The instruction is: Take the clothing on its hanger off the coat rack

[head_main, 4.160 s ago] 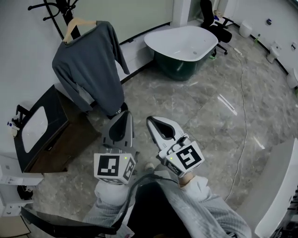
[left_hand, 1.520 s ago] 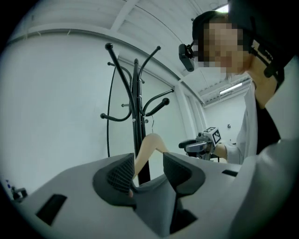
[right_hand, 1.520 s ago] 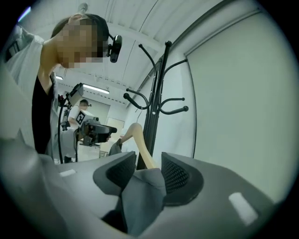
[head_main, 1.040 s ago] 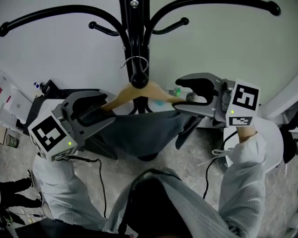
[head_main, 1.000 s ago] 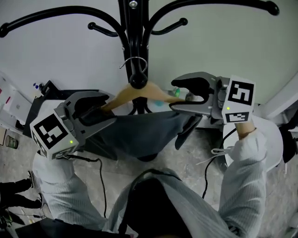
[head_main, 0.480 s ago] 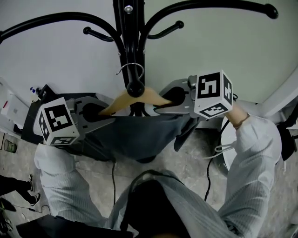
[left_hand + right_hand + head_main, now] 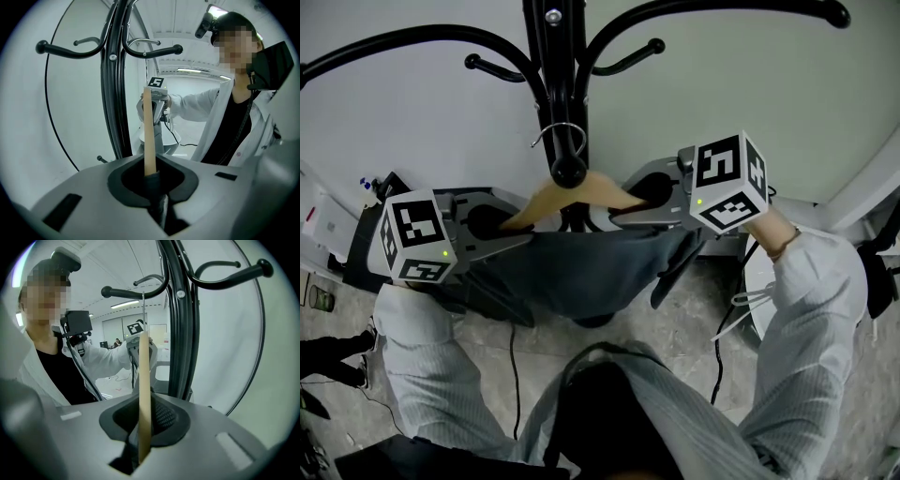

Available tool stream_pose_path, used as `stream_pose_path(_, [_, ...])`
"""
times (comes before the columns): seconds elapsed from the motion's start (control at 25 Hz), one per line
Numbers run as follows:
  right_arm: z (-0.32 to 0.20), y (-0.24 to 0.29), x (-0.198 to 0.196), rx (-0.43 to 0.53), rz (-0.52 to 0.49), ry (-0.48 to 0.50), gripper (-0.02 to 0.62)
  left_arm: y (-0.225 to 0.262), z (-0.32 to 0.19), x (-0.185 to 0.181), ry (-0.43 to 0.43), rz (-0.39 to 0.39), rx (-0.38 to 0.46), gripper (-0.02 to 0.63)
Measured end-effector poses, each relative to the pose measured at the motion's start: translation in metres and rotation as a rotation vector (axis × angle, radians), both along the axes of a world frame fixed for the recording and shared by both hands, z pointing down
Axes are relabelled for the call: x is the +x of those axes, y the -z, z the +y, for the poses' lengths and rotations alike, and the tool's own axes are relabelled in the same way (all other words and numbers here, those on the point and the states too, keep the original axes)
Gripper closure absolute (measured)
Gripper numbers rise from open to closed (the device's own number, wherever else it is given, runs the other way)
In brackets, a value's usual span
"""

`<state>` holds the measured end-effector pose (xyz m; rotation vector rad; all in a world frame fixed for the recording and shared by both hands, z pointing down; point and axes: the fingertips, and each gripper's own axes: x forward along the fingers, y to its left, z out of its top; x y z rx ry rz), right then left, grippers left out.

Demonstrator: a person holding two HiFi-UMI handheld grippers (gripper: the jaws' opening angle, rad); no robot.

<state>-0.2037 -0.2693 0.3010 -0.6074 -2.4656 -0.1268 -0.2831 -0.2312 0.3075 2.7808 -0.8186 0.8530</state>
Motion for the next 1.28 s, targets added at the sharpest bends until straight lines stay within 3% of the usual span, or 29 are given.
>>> stream_pose_path(0.24, [0.005, 0.004, 0.006, 0.003, 0.011, -0.006, 0.554, 0.000, 0.005, 0.003, 0.015, -0.009, -0.033, 0.569])
stream_pose_path(0.44, [0.009, 0.020, 0.014, 0.019, -0.042, 0.006, 0.555, 0.021, 0.008, 0.013, 0.018, -0.046, -0.009, 0.569])
stream_pose_path(0.68, [0.022, 0.064, 0.066, 0.083, -0.095, -0.002, 0.554, 0.066, 0.017, 0.065, -0.019, -0.071, 0.046, 0.569])
stream_pose_path(0.88, [0.019, 0.061, 0.088, 0.084, -0.074, -0.023, 0.554, 0.063, 0.010, 0.085, -0.070, -0.066, 0.040, 0.569])
stream_pose_path(0.96, [0.019, 0.055, 0.116, 0.064, -0.080, -0.048, 0.554, 0.056, 0.007, 0.113, -0.100, -0.060, 0.029, 0.569])
stream_pose_path(1.12, [0.024, 0.034, 0.211, 0.040, -0.100, -0.111, 0.554, 0.033, 0.007, 0.206, -0.169, -0.039, 0.003, 0.569])
stream_pose_path(1.28, [0.008, 0.005, 0.244, 0.004, -0.107, -0.191, 0.554, -0.001, -0.014, 0.238, -0.248, 0.006, -0.047, 0.569])
